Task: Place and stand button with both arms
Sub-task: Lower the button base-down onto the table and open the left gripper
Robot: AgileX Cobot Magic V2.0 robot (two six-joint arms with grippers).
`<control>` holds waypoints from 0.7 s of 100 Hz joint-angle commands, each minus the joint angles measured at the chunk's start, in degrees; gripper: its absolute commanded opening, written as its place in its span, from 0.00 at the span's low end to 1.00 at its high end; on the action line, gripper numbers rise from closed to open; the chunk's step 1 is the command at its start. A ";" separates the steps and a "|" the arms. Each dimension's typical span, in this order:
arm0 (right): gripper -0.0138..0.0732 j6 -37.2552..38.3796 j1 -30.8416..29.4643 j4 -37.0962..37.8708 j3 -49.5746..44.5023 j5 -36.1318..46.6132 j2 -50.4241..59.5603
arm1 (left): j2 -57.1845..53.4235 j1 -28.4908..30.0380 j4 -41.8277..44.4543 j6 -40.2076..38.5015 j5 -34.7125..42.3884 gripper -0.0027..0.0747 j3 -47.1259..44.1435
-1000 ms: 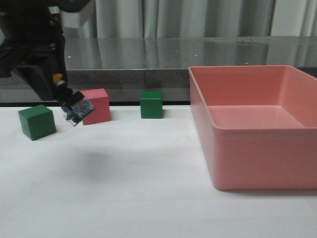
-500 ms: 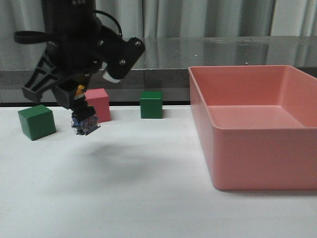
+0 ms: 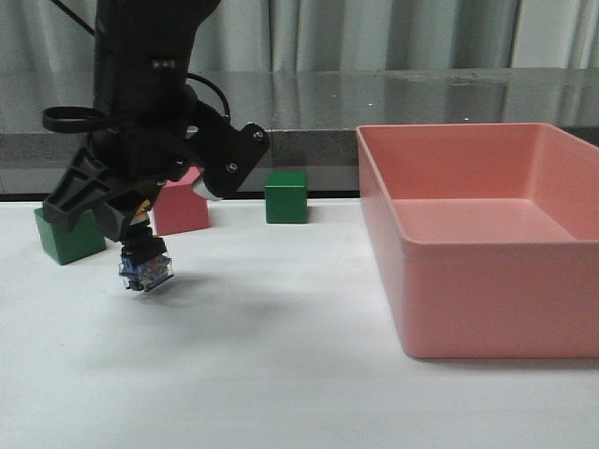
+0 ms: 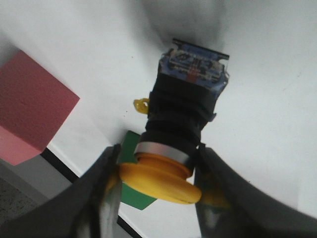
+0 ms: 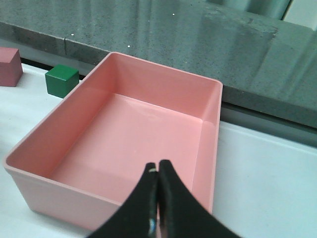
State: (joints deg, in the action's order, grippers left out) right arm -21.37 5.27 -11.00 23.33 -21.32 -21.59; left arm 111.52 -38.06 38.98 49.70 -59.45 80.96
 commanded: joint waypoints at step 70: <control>0.09 0.16 -0.38 -0.52 1.49 3.83 -0.38 | -2.93 -0.53 1.57 -0.81 -1.39 0.41 1.45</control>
State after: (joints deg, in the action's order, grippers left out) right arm -21.37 5.27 -11.00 23.33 -21.32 -21.59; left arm 111.52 -38.06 38.71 49.70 -60.27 80.96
